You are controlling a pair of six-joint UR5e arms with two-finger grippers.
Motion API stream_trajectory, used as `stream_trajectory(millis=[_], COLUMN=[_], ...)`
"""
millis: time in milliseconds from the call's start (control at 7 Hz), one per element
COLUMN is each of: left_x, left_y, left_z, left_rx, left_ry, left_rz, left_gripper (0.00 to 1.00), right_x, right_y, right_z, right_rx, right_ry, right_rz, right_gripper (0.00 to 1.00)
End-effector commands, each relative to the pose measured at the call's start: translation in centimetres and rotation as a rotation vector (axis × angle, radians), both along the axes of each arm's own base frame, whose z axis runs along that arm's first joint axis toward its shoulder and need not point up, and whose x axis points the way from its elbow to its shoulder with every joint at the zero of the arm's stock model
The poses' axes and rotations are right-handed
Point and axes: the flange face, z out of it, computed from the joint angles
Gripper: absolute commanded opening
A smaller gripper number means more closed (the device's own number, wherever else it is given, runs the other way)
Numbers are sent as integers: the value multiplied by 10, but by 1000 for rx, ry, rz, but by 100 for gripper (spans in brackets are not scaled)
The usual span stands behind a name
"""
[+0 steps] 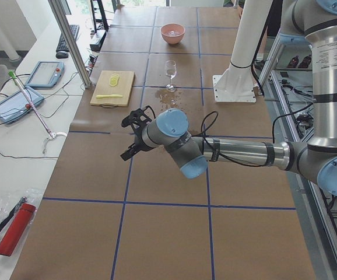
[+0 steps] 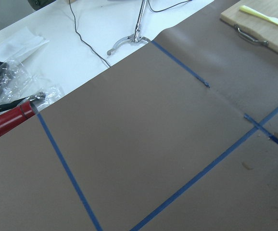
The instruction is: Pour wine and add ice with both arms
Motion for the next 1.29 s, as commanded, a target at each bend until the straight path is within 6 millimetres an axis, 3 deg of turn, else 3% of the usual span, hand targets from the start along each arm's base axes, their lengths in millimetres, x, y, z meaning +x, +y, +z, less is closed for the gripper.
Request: stream_trajectory(millis=[0, 286, 429, 857, 1143], left_x=[66, 161, 195, 302, 339], left_y=[4, 16, 30, 97, 140], left_z=[-47, -66, -69, -67, -57], left_rx=[-43, -71, -66, -51, -15], left_ry=[140, 266, 298, 351, 345], left_rz=[-45, -167, -227, -419, -512], left_gripper=[100, 100, 100, 100, 100], right_x=[-1, -1, -1, -1, 0], right_y=[-2, 0, 0, 3, 4], right_z=[-1, 0, 1, 6, 7], right_rx=[3, 0, -2, -11, -13], right_ry=[-3, -3, -2, 1, 3], right_rz=[-2, -2, -2, -1, 0], right_gripper=[100, 100, 100, 100, 100])
